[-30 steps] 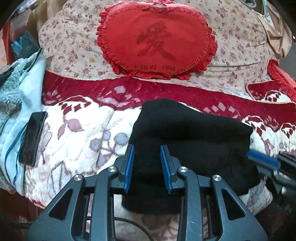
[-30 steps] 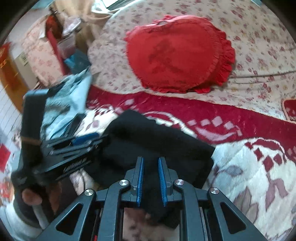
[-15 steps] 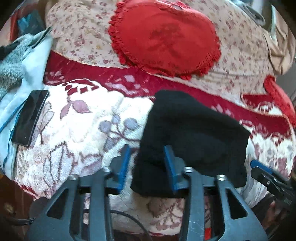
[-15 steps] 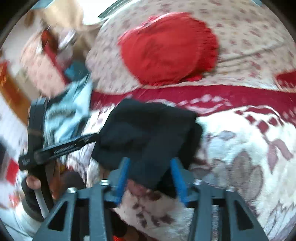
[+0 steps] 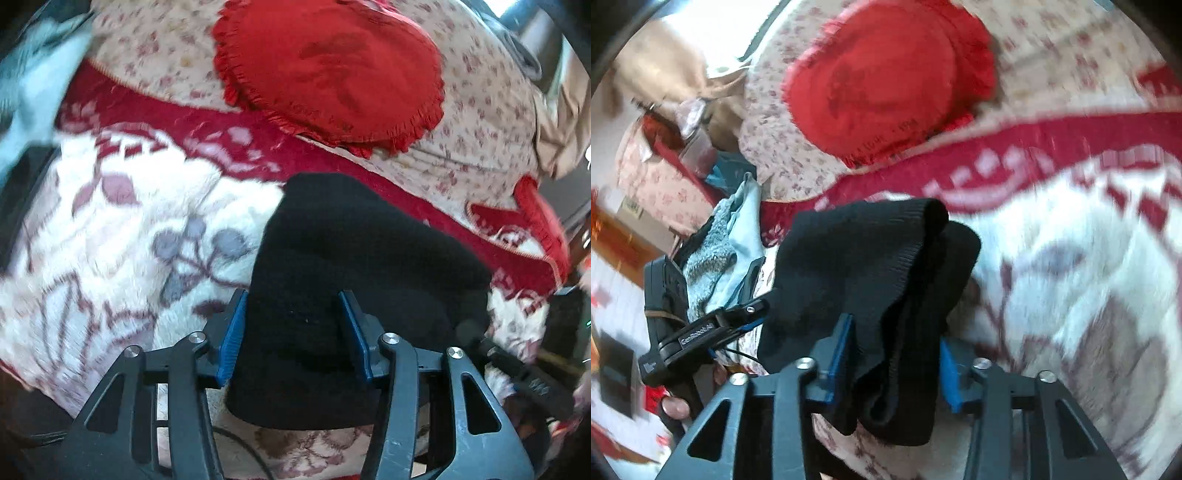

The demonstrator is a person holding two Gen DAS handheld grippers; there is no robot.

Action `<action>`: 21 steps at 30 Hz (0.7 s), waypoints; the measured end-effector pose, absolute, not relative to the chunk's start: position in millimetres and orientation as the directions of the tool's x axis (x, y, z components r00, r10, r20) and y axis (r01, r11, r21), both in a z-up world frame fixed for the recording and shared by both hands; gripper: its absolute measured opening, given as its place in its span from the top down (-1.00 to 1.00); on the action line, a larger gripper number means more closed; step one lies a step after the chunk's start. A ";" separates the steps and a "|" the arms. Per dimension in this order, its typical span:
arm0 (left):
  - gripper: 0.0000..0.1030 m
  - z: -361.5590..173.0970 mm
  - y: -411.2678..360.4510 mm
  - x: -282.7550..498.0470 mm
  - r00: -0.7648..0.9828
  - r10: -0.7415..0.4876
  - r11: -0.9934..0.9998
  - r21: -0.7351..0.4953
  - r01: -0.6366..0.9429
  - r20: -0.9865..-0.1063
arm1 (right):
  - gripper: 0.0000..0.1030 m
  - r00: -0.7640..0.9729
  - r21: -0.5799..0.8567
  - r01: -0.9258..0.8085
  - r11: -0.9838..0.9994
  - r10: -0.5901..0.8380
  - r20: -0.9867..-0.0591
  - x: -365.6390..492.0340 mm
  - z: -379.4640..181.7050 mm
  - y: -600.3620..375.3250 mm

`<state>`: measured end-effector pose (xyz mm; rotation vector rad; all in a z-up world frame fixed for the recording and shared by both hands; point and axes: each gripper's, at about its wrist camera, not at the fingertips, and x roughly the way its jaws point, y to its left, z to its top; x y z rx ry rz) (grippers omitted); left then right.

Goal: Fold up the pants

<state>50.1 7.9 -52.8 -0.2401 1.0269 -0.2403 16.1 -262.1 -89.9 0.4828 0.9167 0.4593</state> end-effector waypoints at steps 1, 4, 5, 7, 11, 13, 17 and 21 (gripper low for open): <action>0.05 -47.0 0.9 51.5 0.508 -0.302 0.951 -0.289 0.107 -0.807 | 0.28 0.541 0.559 -0.182 0.809 0.557 -0.630 16.4 -84.7 -263.6; 0.11 -35.8 -11.0 59.9 0.527 -0.313 0.949 -0.282 0.140 -0.790 | 0.31 0.600 0.501 -0.211 0.839 0.516 -0.612 25.5 -61.9 -267.1; 0.25 -30.0 -15.1 63.4 0.543 -0.322 0.946 -0.283 0.156 -0.776 | 0.32 0.614 0.489 -0.212 0.846 0.505 -0.607 30.8 -57.1 -269.4; 0.25 -19.6 -24.3 69.7 0.575 -0.312 0.950 -0.253 0.184 -0.756 | 0.34 0.631 0.480 -0.210 0.852 0.493 -0.599 41.8 -52.3 -274.3; 0.25 -27.0 -37.8 82.3 0.549 -0.268 0.963 -0.199 0.183 -0.791 | 0.35 0.643 0.383 -0.177 0.907 0.401 -0.653 55.5 -66.0 -276.5; 0.25 -26.7 -28.9 76.1 0.558 -0.274 0.962 -0.220 0.163 -0.783 | 0.36 0.613 0.423 -0.144 0.895 0.416 -0.671 56.5 -81.2 -286.0; 0.25 -36.2 1.4 67.1 0.534 -0.294 0.949 -0.309 0.063 -0.793 | 0.36 0.603 0.519 -0.145 0.842 0.491 -0.629 50.0 -87.3 -304.4; -0.09 -55.4 21.0 59.8 0.500 -0.349 0.910 -0.414 -0.021 -0.793 | 0.24 0.587 0.569 -0.140 0.810 0.531 -0.611 56.1 -93.4 -308.5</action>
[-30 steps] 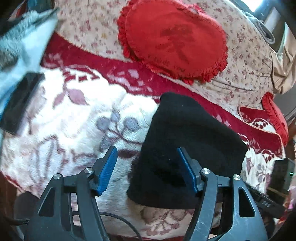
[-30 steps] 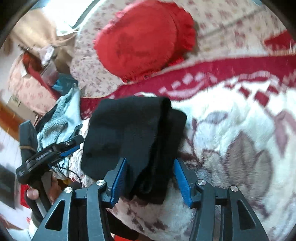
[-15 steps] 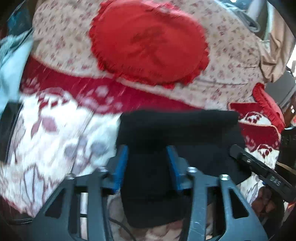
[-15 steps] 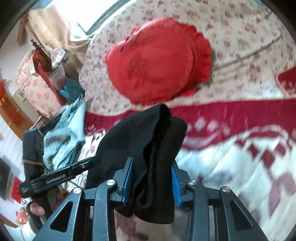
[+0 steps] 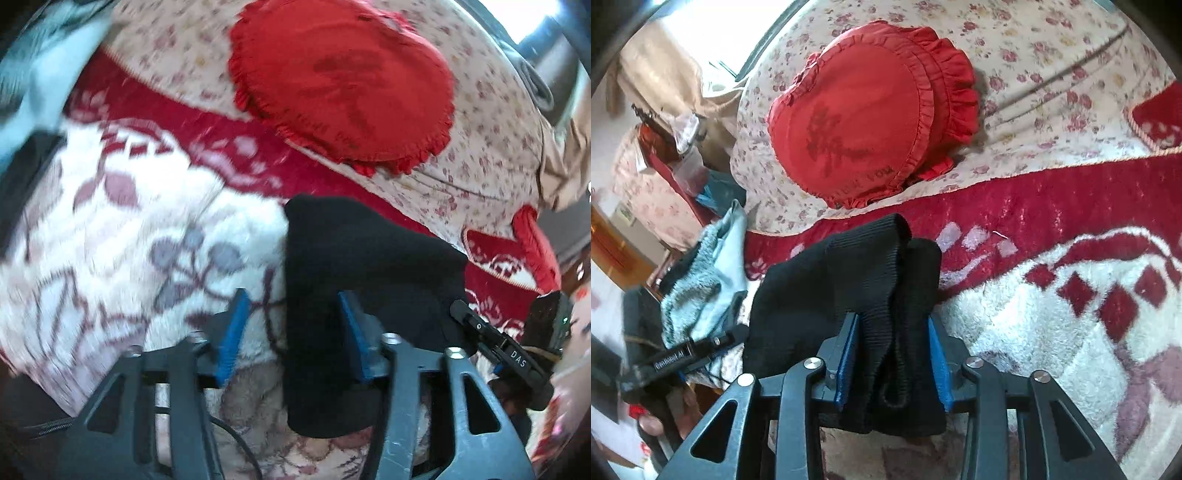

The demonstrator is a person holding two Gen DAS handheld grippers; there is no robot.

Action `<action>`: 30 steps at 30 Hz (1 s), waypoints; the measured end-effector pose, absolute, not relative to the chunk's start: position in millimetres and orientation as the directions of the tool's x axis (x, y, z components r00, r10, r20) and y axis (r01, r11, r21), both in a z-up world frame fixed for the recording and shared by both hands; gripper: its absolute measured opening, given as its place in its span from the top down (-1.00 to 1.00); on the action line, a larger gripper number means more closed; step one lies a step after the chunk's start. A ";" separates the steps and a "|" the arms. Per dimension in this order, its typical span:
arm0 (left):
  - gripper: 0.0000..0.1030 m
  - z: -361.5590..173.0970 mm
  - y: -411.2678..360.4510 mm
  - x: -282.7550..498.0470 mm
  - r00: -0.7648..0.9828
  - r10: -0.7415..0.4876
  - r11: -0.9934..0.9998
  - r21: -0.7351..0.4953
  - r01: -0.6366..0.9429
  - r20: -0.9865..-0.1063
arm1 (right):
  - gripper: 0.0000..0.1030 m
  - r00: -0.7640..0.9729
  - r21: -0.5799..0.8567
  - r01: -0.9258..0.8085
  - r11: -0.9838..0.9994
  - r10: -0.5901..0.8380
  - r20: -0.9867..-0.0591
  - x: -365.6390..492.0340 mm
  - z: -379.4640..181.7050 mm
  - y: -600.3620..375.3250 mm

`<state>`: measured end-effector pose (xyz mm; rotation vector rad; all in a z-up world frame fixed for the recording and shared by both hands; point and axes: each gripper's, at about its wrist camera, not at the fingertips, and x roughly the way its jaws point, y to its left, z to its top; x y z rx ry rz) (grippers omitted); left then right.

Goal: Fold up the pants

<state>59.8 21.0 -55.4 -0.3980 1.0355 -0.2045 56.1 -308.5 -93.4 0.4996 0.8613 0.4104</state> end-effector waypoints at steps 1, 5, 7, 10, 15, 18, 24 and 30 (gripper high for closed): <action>-0.12 -58.5 19.9 59.1 0.497 -0.348 0.910 -0.415 -0.027 -0.795 | 0.13 0.583 0.576 -0.138 0.805 0.537 -0.610 57.6 -95.3 -308.0; -0.36 -68.3 2.7 63.2 0.449 -0.402 0.895 -0.446 0.008 -0.798 | 0.03 0.538 0.649 -0.122 0.751 0.600 -0.592 65.2 -111.5 -306.5; -0.36 -72.9 -3.8 65.5 0.440 -0.406 0.894 -0.448 0.010 -0.801 | 0.04 0.539 0.659 -0.126 0.742 0.609 -0.583 65.1 -112.0 -306.7; -0.13 -65.1 -16.9 68.0 0.443 -0.407 0.902 -0.428 0.056 -0.799 | 0.22 0.549 0.639 -0.146 0.755 0.599 -0.582 61.3 -106.6 -305.0; 0.08 -35.9 -31.2 80.4 0.493 -0.375 0.925 -0.354 0.140 -0.785 | 0.30 0.601 0.634 -0.168 0.755 0.589 -0.541 55.1 -84.8 -308.5; 0.08 -22.3 -39.5 93.8 0.529 -0.370 0.928 -0.325 0.180 -0.764 | 0.31 0.641 0.640 -0.175 0.748 0.581 -0.502 54.9 -72.6 -315.7; 0.07 -55.4 -55.3 116.8 0.498 -0.262 0.964 -0.207 0.164 -0.826 | 0.18 0.612 0.489 -0.087 0.868 0.434 -0.662 70.8 -91.8 -305.5; 0.07 -42.4 -53.0 105.5 0.528 -0.213 0.976 -0.150 0.161 -0.822 | 0.17 0.684 0.387 -0.064 0.920 0.323 -0.654 50.1 -64.5 -315.4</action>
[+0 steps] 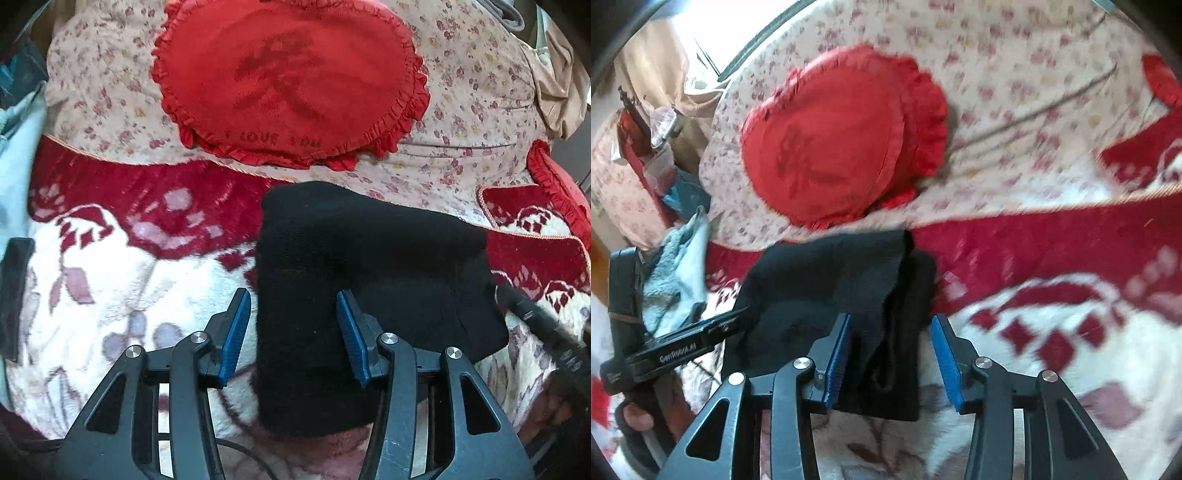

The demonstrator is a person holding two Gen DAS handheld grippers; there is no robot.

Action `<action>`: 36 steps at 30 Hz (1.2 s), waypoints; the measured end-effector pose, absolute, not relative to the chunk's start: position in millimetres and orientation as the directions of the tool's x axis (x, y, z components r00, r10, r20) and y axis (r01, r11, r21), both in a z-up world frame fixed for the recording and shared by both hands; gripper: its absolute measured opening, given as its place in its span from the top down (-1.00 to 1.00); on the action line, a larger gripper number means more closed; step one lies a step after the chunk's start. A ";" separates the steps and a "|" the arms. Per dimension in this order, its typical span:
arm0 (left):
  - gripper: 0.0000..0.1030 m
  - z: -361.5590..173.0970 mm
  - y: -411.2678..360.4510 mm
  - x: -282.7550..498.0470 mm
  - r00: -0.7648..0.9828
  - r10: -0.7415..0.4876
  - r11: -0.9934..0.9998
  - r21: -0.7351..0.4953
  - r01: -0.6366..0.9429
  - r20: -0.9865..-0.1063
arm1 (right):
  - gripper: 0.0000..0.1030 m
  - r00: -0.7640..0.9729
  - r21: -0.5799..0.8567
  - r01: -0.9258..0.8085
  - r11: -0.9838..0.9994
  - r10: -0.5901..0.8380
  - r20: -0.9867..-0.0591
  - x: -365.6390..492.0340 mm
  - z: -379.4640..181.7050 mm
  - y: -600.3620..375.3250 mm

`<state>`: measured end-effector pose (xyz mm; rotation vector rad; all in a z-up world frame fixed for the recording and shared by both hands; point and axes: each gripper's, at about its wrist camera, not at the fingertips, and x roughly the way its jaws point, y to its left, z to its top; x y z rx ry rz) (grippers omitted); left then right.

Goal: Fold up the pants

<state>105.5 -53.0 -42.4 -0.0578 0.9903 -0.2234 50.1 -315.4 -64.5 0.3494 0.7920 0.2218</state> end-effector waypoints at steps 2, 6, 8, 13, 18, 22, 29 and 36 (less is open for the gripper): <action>0.07 -38.2 -51.2 101.3 0.536 -0.206 0.978 -0.147 0.150 -0.819 | 0.17 0.709 0.392 -0.084 0.916 0.331 -0.623 44.3 -50.2 -317.5; 0.07 -36.7 -53.1 97.9 0.542 -0.194 0.980 -0.140 0.139 -0.818 | 0.17 0.717 0.360 -0.159 0.919 0.358 -0.599 42.9 -29.1 -299.3; 0.07 -40.7 -55.6 100.1 0.530 -0.180 0.983 -0.126 0.136 -0.829 | 0.17 0.707 0.327 -0.189 0.926 0.359 -0.609 47.9 -29.0 -284.7; 0.05 -47.5 -59.2 106.5 0.523 -0.177 0.983 -0.127 0.131 -0.834 | 0.17 0.676 0.235 -0.201 0.951 0.309 -0.670 67.5 -49.7 -262.2; 0.04 -47.7 -67.3 112.2 0.524 -0.165 0.985 -0.111 0.134 -0.836 | 0.17 0.652 0.187 -0.185 0.965 0.263 -0.711 98.5 -78.9 -262.5; 0.04 -45.2 -68.3 110.8 0.528 -0.157 0.986 -0.101 0.134 -0.835 | 0.17 0.645 0.184 -0.196 0.963 0.268 -0.716 93.3 -62.9 -259.7; 0.04 -40.5 -66.8 98.0 0.543 -0.136 0.989 -0.079 0.127 -0.829 | 0.17 0.653 0.172 -0.214 0.961 0.272 -0.707 49.1 -49.9 -253.9; 0.04 -27.6 -63.6 78.4 0.595 -0.095 0.994 -0.044 0.100 -0.798 | 0.17 0.638 0.120 -0.210 0.970 0.229 -0.735 37.7 -57.9 -247.1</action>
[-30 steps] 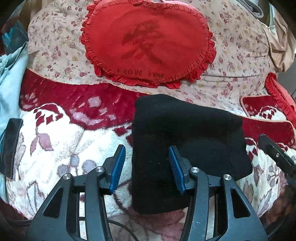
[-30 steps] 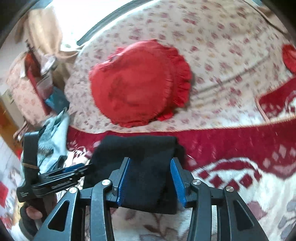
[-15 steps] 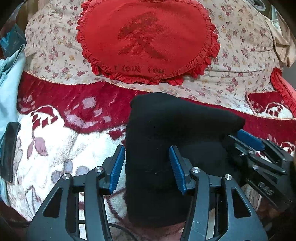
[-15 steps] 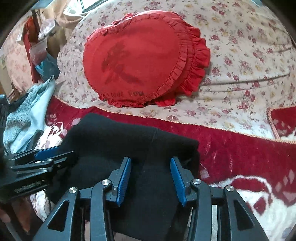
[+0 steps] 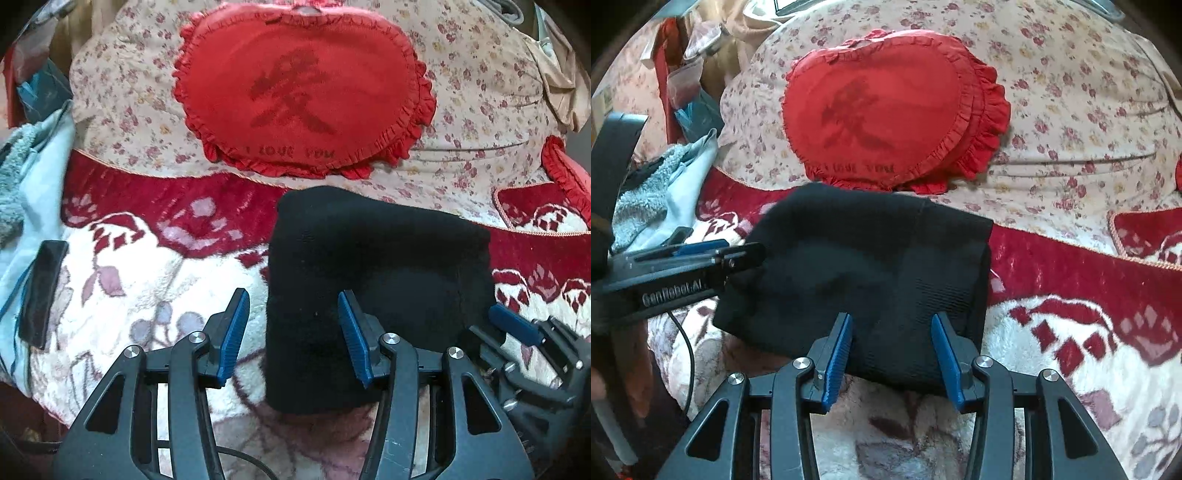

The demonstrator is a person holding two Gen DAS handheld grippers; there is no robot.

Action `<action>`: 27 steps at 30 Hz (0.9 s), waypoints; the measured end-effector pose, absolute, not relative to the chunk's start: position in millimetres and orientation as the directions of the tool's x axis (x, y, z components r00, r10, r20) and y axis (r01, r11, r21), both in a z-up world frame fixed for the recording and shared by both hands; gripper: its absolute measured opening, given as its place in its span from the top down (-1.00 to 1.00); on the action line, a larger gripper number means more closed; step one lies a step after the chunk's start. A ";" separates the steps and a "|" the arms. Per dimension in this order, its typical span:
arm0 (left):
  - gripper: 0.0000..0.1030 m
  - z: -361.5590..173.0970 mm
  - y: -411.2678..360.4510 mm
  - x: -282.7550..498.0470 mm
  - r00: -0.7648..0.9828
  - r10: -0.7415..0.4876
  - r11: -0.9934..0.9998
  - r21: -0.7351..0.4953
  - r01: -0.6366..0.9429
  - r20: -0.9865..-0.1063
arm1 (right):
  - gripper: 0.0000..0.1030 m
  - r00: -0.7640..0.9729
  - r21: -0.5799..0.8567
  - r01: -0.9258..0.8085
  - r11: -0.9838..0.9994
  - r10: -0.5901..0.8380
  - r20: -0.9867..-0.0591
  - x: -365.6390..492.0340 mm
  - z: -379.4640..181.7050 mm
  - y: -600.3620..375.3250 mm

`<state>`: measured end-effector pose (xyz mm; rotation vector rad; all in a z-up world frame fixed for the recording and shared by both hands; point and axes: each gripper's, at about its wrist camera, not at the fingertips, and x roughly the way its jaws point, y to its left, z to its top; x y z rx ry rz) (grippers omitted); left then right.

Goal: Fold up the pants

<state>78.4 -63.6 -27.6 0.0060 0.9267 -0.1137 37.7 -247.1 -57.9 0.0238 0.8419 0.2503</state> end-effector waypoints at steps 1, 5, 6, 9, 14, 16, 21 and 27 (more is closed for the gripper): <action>0.04 -24.9 -62.2 74.9 0.605 -0.088 0.995 -0.038 0.095 -0.791 | 0.17 0.642 0.135 -0.211 0.968 0.241 -0.727 36.3 -53.5 -248.6; 0.04 -12.6 -56.9 59.7 0.645 -0.053 0.997 -0.010 0.070 -0.762 | 0.17 0.679 0.141 -0.202 0.969 0.242 -0.694 29.1 -34.9 -250.6; 0.04 -10.2 -55.8 56.3 0.650 -0.045 0.998 -0.002 0.067 -0.758 | 0.17 0.686 0.142 -0.201 0.969 0.243 -0.686 26.7 -30.9 -250.5; 0.04 -3.7 -53.1 46.8 0.658 -0.016 0.998 0.029 0.058 -0.753 | 0.17 0.701 0.148 -0.198 0.969 0.246 -0.669 20.3 -21.3 -248.9; 0.04 8.5 -43.9 28.8 0.685 -0.013 0.999 0.021 0.041 -0.728 | 0.17 0.715 0.157 -0.200 0.967 0.253 -0.652 11.8 -8.7 -244.8; 0.04 12.0 -42.2 23.5 0.692 -0.002 0.999 0.027 0.031 -0.722 | 0.17 0.717 0.160 -0.200 0.967 0.256 -0.648 9.9 -5.2 -244.0; 0.04 19.9 -37.3 9.9 0.713 -0.003 1.000 0.020 0.023 -0.701 | 0.17 0.718 0.160 -0.205 0.966 0.260 -0.646 3.8 0.5 -240.6; 0.04 28.2 -35.9 -1.7 0.734 -0.027 0.999 0.005 0.041 -0.679 | 0.17 0.722 0.161 -0.214 0.964 0.267 -0.639 -2.3 5.4 -240.6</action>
